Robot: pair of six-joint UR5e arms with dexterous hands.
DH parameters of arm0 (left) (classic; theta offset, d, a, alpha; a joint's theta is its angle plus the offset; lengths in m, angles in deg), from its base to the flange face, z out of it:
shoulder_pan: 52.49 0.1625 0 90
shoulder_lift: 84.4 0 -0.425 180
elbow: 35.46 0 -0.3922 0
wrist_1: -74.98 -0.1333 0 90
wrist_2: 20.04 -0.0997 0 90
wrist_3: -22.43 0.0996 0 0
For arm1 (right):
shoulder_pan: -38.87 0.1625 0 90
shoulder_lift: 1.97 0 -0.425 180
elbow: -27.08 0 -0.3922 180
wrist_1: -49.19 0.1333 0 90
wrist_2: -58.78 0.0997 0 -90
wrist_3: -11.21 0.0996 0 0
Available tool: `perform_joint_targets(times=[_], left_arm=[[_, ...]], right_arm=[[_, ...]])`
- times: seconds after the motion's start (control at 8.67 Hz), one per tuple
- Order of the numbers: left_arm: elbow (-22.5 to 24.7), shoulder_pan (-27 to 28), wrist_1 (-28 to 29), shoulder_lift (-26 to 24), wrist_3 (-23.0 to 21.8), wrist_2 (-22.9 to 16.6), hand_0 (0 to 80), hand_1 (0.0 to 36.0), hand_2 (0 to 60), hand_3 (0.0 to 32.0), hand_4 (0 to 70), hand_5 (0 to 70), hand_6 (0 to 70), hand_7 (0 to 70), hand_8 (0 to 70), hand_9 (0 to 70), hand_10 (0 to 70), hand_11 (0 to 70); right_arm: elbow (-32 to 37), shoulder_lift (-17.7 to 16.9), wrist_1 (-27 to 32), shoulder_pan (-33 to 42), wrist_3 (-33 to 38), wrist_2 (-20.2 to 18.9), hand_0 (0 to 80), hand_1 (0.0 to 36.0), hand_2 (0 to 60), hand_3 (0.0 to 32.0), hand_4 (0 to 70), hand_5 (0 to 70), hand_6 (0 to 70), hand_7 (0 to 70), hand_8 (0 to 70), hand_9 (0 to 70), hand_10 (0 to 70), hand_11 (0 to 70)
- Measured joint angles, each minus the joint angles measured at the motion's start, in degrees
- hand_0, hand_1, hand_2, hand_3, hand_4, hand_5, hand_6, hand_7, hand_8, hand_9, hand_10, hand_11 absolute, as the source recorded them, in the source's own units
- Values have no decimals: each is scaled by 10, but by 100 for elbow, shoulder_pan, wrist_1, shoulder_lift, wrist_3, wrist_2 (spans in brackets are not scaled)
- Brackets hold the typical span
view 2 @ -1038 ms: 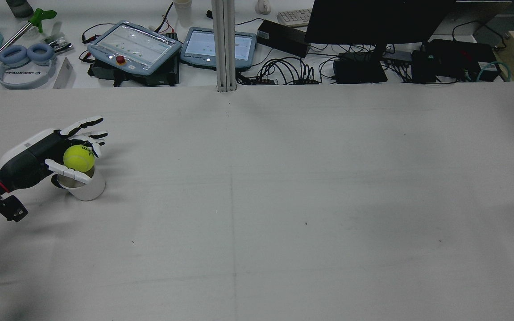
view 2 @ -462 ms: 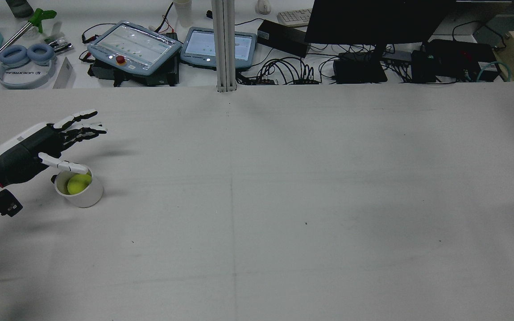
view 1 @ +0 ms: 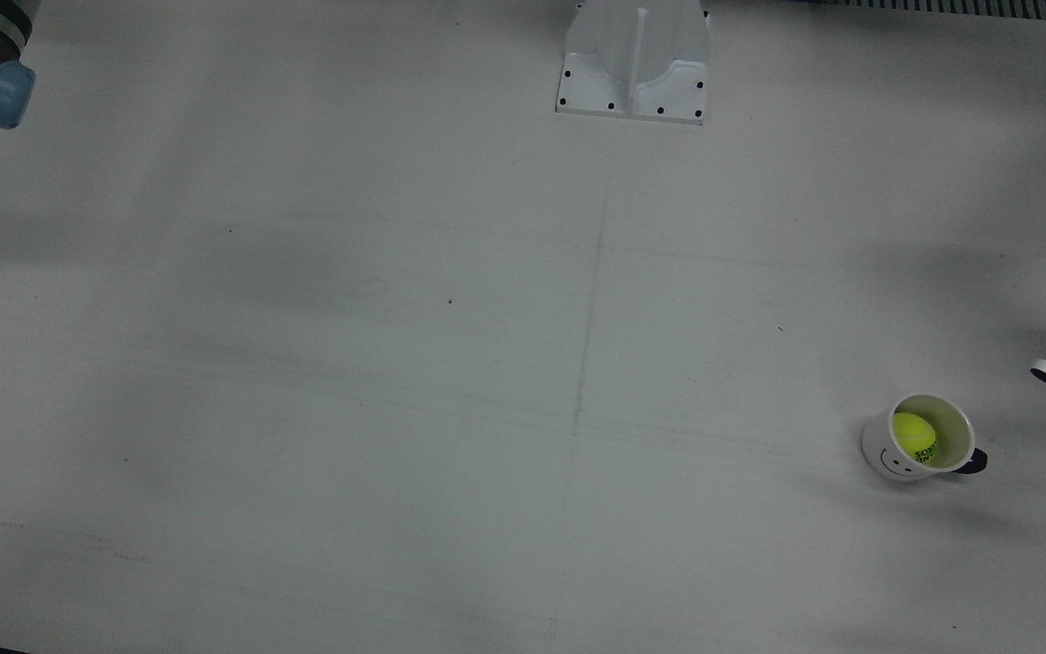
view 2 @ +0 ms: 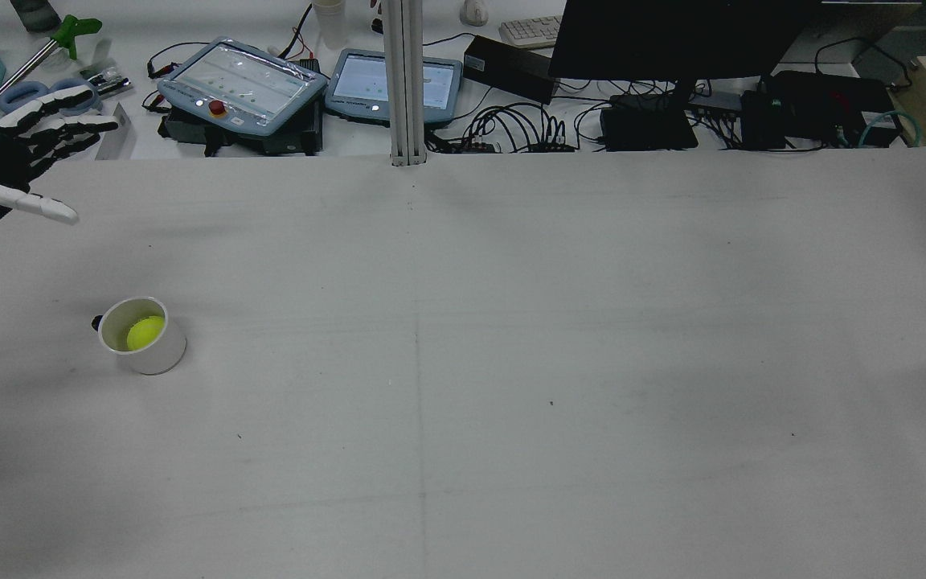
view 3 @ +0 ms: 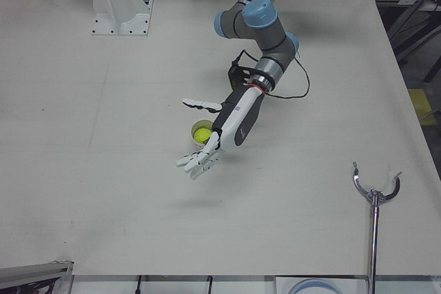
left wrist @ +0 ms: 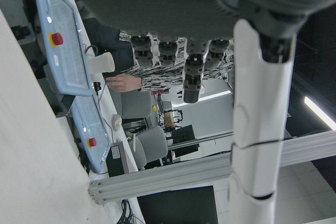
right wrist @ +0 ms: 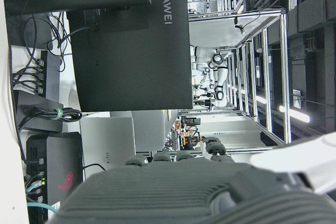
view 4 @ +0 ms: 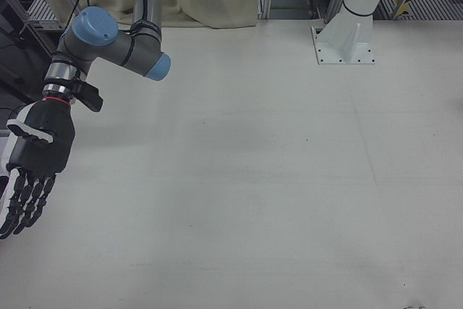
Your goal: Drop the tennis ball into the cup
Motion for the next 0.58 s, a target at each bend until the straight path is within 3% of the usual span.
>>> perform_joint_targets(times=[0.12, 0.23, 0.35, 0.58], left_arm=[[188, -306, -194, -12, -10, -79, 639, 263, 22, 0, 95, 129, 270, 202, 102, 123, 81, 146], [274, -532, -316, -14, -16, -145, 638, 259, 35, 0, 99, 145, 355, 190, 121, 124, 86, 153], [272, -709, -393, -14, -16, -192, 642, 263, 29, 0, 102, 137, 315, 200, 114, 128, 87, 154], [154, -971, -471, -12, -13, -232, 645, 264, 35, 0, 101, 142, 339, 199, 122, 131, 92, 162]], right_arm=[[0, 0, 1, 0, 0, 0, 0, 0, 0, 0, 0, 0, 0, 0, 0, 0, 0, 0], [0, 0, -1, 0, -3, 0, 0, 0, 0, 0, 0, 0, 0, 0, 0, 0, 0, 0], [0, 0, -1, 0, -3, 0, 0, 0, 0, 0, 0, 0, 0, 0, 0, 0, 0, 0], [0, 0, -2, 0, -1, 0, 0, 0, 0, 0, 0, 0, 0, 0, 0, 0, 0, 0]])
